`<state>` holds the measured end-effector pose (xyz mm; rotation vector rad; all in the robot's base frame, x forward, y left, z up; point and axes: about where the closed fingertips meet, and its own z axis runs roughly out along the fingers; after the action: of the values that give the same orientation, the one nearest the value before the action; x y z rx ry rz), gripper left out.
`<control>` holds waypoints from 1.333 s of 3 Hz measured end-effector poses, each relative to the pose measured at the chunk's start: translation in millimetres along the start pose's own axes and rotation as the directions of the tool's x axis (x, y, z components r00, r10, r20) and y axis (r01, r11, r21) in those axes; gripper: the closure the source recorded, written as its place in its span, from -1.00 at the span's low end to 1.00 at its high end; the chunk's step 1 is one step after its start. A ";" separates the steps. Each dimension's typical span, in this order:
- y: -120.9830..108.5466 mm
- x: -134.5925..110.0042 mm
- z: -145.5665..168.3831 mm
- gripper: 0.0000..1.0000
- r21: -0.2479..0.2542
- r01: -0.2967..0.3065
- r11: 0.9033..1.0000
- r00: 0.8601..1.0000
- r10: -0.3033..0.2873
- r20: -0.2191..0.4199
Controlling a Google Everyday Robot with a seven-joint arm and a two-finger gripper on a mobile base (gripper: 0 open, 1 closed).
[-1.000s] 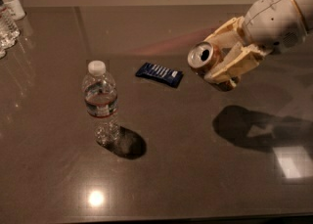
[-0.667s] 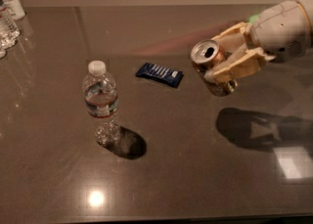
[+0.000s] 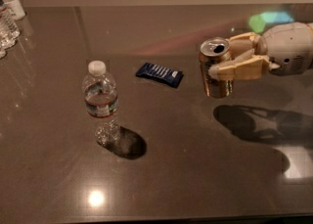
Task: Place orange can upright
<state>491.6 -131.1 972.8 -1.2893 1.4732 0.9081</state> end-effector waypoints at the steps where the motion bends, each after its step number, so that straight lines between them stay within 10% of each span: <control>1: -10.6 15.2 -10.7 1.00 0.039 -0.046 0.998 0.998 0.044 0.051; 4: -25.5 53.2 -26.9 1.00 0.097 -0.120 0.988 0.987 0.108 0.117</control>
Offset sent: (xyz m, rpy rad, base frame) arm 0.0206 -0.0528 -0.0415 0.1278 0.0780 -0.1429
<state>511.9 -175.9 930.6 -1.0705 1.4978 0.9506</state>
